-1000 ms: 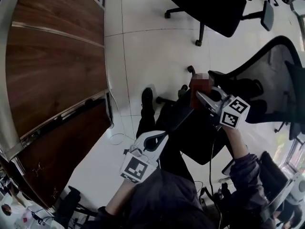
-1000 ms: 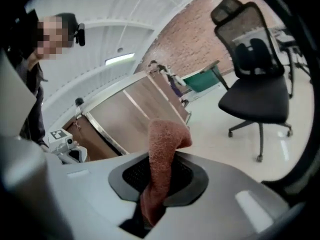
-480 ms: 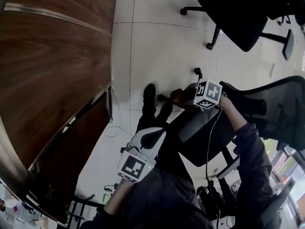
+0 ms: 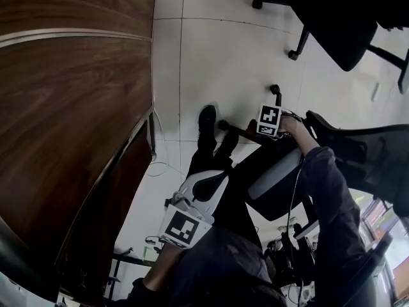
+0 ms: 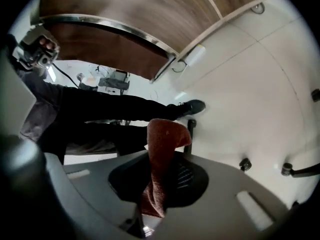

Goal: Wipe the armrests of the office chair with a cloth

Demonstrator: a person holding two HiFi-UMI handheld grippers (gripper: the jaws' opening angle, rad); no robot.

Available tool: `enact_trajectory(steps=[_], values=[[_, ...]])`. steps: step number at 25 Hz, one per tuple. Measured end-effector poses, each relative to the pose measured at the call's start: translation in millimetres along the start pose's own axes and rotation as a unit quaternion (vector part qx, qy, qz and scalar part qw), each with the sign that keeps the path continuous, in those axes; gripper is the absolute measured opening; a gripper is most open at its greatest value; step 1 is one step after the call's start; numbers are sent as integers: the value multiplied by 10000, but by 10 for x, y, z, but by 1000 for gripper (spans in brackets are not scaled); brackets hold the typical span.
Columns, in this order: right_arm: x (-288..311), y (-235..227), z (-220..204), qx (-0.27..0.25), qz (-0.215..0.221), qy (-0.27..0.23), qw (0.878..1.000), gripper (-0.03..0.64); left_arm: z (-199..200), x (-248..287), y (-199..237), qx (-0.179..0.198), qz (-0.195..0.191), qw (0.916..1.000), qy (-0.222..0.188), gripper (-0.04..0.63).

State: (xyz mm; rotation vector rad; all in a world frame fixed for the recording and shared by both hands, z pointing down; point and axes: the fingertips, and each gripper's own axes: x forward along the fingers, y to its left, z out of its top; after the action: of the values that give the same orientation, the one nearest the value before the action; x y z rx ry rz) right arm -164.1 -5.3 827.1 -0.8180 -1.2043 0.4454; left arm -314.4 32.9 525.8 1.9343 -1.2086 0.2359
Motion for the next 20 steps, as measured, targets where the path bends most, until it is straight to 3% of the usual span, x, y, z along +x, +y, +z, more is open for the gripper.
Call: enact_trajectory(steps=[4,8,15,20], values=[[214,-231,-39,110,-228,66,9997,54,0,25,44,40,-16,9999,144,15],[249,-114,-8,-78,-3,126,9999,54,-41,29,55,-10,36,9998,186,15],[-485,761,161,-931,791,-367,9918,54,-31,71,-91,49,-2,9999,140,15],[-947,1302,211,-1446,970,-731,9820,54,-39,116,-148,142,-66,9997,187,15]])
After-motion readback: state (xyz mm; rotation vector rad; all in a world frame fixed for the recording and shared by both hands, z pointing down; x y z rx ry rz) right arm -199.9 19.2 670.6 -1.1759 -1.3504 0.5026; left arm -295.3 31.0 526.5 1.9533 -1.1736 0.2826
